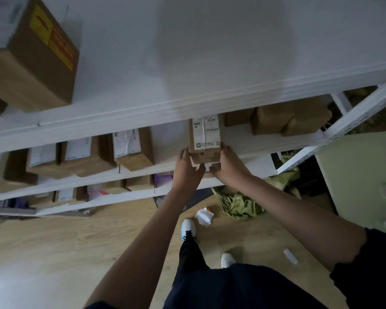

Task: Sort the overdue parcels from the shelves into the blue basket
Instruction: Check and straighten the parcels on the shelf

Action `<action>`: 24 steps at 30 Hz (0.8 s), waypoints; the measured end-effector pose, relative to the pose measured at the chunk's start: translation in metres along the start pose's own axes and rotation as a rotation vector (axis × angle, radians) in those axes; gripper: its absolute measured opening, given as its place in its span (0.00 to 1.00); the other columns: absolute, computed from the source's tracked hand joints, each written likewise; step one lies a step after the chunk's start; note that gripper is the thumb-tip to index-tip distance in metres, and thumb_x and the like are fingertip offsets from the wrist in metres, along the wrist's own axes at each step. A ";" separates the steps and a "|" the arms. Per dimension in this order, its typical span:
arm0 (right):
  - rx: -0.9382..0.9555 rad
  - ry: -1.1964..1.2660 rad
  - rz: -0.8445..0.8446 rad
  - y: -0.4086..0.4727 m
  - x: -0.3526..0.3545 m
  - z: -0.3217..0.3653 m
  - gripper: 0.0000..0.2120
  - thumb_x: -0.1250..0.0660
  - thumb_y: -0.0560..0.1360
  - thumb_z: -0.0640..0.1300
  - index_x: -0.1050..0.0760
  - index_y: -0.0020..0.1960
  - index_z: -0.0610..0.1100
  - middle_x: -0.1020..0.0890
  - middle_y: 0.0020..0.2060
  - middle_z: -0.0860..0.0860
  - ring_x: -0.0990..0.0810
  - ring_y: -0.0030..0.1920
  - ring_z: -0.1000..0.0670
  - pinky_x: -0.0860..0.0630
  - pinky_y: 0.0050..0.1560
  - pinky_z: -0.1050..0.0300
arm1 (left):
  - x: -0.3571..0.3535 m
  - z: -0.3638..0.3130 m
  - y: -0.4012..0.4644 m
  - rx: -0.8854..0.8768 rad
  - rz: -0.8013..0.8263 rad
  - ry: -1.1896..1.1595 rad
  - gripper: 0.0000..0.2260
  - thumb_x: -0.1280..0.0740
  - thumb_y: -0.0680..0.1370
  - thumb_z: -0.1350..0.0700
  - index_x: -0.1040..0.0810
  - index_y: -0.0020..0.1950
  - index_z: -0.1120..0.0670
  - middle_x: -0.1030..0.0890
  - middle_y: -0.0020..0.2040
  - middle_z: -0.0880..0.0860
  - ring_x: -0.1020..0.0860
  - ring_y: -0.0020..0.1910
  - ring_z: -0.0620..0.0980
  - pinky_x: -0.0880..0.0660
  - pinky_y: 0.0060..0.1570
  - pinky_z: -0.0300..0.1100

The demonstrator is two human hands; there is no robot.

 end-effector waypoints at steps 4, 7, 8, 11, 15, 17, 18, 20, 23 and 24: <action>0.054 -0.005 0.012 -0.023 0.001 -0.009 0.37 0.25 0.73 0.46 0.39 0.77 0.45 0.27 0.63 0.45 0.23 0.61 0.45 0.22 0.63 0.48 | -0.009 0.000 -0.027 -0.036 -0.047 0.009 0.22 0.28 0.75 0.61 0.25 0.68 0.57 0.23 0.62 0.56 0.23 0.60 0.55 0.26 0.59 0.44; 0.071 -0.003 0.014 -0.029 0.004 -0.013 0.36 0.26 0.73 0.46 0.38 0.77 0.45 0.27 0.62 0.45 0.22 0.60 0.44 0.22 0.62 0.48 | -0.013 0.000 -0.037 -0.045 -0.057 0.018 0.21 0.28 0.75 0.60 0.25 0.67 0.56 0.22 0.61 0.54 0.23 0.58 0.54 0.26 0.58 0.44; 0.073 -0.001 0.013 -0.032 0.004 -0.015 0.36 0.26 0.73 0.46 0.38 0.77 0.45 0.27 0.62 0.45 0.22 0.60 0.44 0.21 0.62 0.48 | -0.014 0.001 -0.040 -0.047 -0.054 0.020 0.21 0.28 0.75 0.60 0.25 0.67 0.55 0.22 0.61 0.54 0.23 0.58 0.53 0.25 0.58 0.45; 0.069 0.005 0.022 -0.038 0.005 -0.020 0.37 0.26 0.74 0.47 0.38 0.77 0.45 0.27 0.63 0.45 0.22 0.60 0.44 0.21 0.61 0.48 | -0.015 0.000 -0.045 -0.024 -0.015 0.031 0.21 0.28 0.77 0.58 0.26 0.69 0.53 0.23 0.62 0.52 0.24 0.57 0.50 0.25 0.56 0.43; 0.073 0.015 0.033 -0.037 0.007 -0.021 0.38 0.24 0.72 0.50 0.38 0.77 0.47 0.27 0.63 0.45 0.22 0.61 0.45 0.21 0.62 0.46 | -0.008 -0.003 -0.044 -0.061 0.014 0.068 0.25 0.27 0.77 0.58 0.28 0.73 0.54 0.23 0.67 0.55 0.25 0.64 0.54 0.26 0.61 0.45; 0.059 0.036 0.033 -0.032 0.009 -0.021 0.39 0.22 0.71 0.48 0.37 0.76 0.47 0.27 0.64 0.45 0.22 0.62 0.45 0.21 0.62 0.46 | -0.005 0.000 -0.039 -0.044 0.027 0.058 0.28 0.25 0.75 0.58 0.29 0.73 0.55 0.24 0.68 0.56 0.25 0.66 0.56 0.25 0.64 0.50; 0.062 0.042 0.032 -0.030 0.012 -0.020 0.39 0.22 0.71 0.46 0.37 0.76 0.47 0.27 0.65 0.45 0.23 0.63 0.45 0.21 0.63 0.47 | -0.003 0.003 -0.035 -0.022 0.035 0.055 0.30 0.24 0.74 0.57 0.30 0.74 0.54 0.24 0.69 0.56 0.26 0.67 0.55 0.25 0.65 0.51; 0.073 0.041 0.039 -0.023 0.019 -0.016 0.40 0.21 0.70 0.46 0.38 0.76 0.47 0.27 0.66 0.45 0.24 0.65 0.45 0.21 0.62 0.47 | 0.000 0.008 -0.023 -0.005 0.056 0.075 0.35 0.22 0.71 0.54 0.32 0.76 0.53 0.25 0.70 0.54 0.27 0.69 0.55 0.25 0.66 0.55; 0.069 0.043 0.042 -0.007 0.028 -0.012 0.43 0.20 0.67 0.53 0.38 0.75 0.49 0.25 0.65 0.47 0.23 0.62 0.46 0.20 0.60 0.47 | 0.005 0.005 -0.003 -0.052 0.096 0.089 0.43 0.19 0.68 0.55 0.37 0.78 0.53 0.29 0.73 0.55 0.30 0.71 0.55 0.27 0.68 0.54; 0.079 0.032 0.043 0.002 0.026 -0.014 0.44 0.20 0.65 0.57 0.37 0.75 0.50 0.24 0.64 0.48 0.22 0.61 0.47 0.19 0.59 0.47 | 0.006 0.002 0.002 -0.066 0.105 0.096 0.44 0.19 0.68 0.55 0.37 0.79 0.53 0.30 0.73 0.55 0.30 0.71 0.55 0.27 0.68 0.52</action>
Point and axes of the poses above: each hand's wrist, its own y-axis towards the middle knuckle, its own x-axis out of the back of the hand, z = x × y, the point moved 2 cm from there along y, towards the middle knuckle
